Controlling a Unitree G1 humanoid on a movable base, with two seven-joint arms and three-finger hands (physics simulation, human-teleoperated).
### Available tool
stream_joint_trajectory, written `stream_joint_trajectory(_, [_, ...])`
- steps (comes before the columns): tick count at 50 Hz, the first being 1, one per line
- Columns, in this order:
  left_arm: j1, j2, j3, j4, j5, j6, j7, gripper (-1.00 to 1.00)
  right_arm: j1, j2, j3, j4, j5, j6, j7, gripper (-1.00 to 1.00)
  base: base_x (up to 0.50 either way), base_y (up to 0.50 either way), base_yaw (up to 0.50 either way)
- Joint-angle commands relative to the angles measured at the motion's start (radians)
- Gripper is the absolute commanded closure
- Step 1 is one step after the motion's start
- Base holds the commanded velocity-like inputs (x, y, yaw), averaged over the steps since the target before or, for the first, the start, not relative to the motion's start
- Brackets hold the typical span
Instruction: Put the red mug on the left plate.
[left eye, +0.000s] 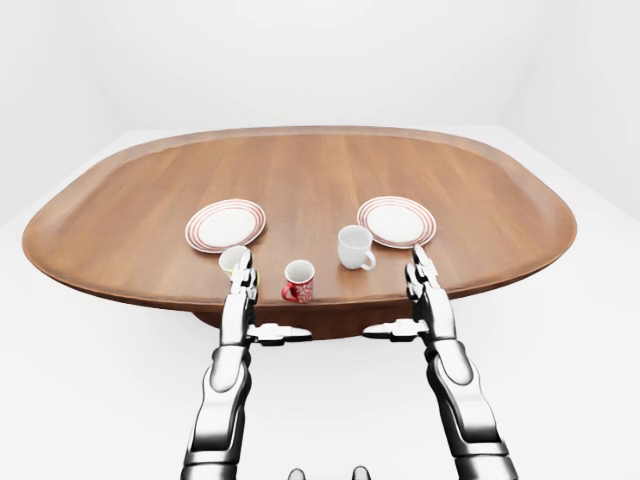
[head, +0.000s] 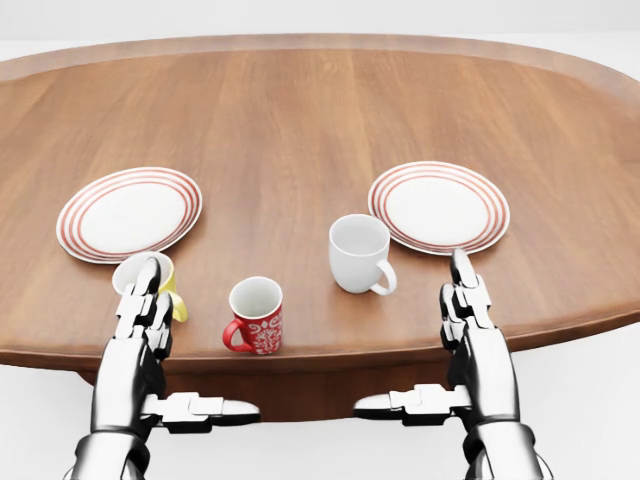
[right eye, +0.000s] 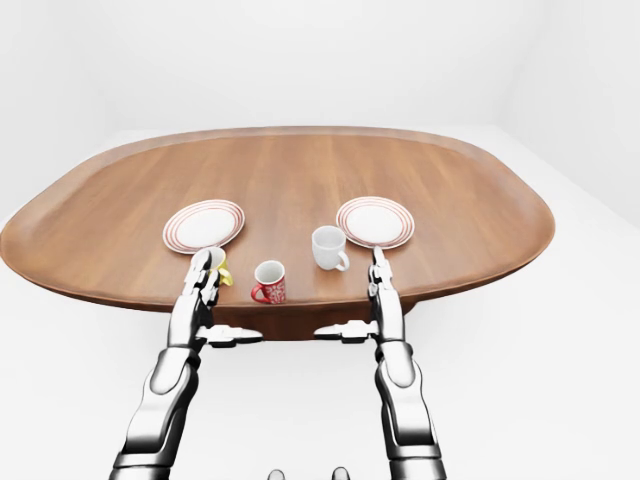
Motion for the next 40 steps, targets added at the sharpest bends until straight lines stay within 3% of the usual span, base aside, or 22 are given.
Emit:
stream_joint_trajectory(1, [-0.019, 0.011, 0.013, 0.037, 0.012, 0.004, -0.029, -1.0, 0.008, -0.011, -0.028, -0.012, 0.023, 0.001, 0.023, -1.0, 0.0, 0.0, 0.0])
stream_joint_trajectory(13, [-0.017, 0.009, 0.003, 0.041, 0.045, 0.005, -0.026, -1.0, -0.01, -0.014, -0.025, 0.018, 0.028, 0.008, 0.038, -1.0, 0.0, 0.0, 0.0])
stream_joint_trajectory(15, [-0.014, 0.009, 0.003, 0.037, 0.045, 0.006, -0.027, -1.0, -0.015, -0.015, -0.022, 0.026, 0.025, 0.013, 0.041, -1.0, 0.0, 0.0, 0.0])
stream_joint_trajectory(17, [-0.003, 0.008, 0.005, 0.015, 0.04, 0.016, -0.026, -1.0, -0.023, -0.019, -0.022, 0.037, 0.025, 0.039, 0.05, -1.0, 0.0, 0.0, 0.0])
stream_joint_trajectory(20, [0.049, 0.002, -0.008, -0.08, 0.046, 0.039, -0.025, -1.0, 0.019, -0.03, -0.018, -0.027, 0.079, 0.04, 0.159, -1.0, 0.0, 0.0, 0.0])
stream_joint_trajectory(21, [0.109, -0.003, -0.032, -0.179, 0.071, 0.041, -0.018, -1.0, 0.094, -0.04, -0.027, -0.131, 0.14, 0.026, 0.242, -1.0, 0.0, 0.0, 0.0])
stream_joint_trajectory(23, [0.171, -0.007, -0.047, -0.271, 0.088, 0.029, -0.008, -1.0, 0.169, -0.038, -0.057, -0.226, 0.186, 0.014, 0.294, -1.0, 0.0, 0.0, 0.0])
stream_joint_trajectory(27, [0.317, 0.003, -0.054, -0.467, 0.018, 0.017, -0.055, -1.0, 0.33, -0.018, -0.133, -0.371, 0.24, -0.058, 0.4, -1.0, 0.0, 0.0, 0.0])
stream_joint_trajectory(28, [0.342, 0.006, -0.057, -0.491, 0.02, 0.003, -0.061, -1.0, 0.358, -0.009, -0.146, -0.391, 0.234, -0.077, 0.42, -1.0, 0.0, 0.0, 0.0])
stream_joint_trajectory(29, [0.387, 0.007, -0.06, -0.527, 0.051, -0.038, -0.045, -1.0, 0.418, 0.009, -0.169, -0.426, 0.234, -0.09, 0.45, -1.0, 0.0, 0.0, 0.0])
stream_joint_trajectory(34, [0.436, 0.005, -0.036, -0.576, 0.007, -0.064, -0.066, -1.0, 0.486, 0.077, -0.226, -0.45, 0.214, -0.09, 0.506, -1.0, 0.0, 0.0, 0.0])
stream_joint_trajectory(40, [0.418, -0.005, -0.048, -0.556, 0.014, -0.073, -0.059, -1.0, 0.467, 0.108, -0.257, -0.435, 0.234, -0.09, 0.533, -1.0, 0.0, 0.0, 0.0])
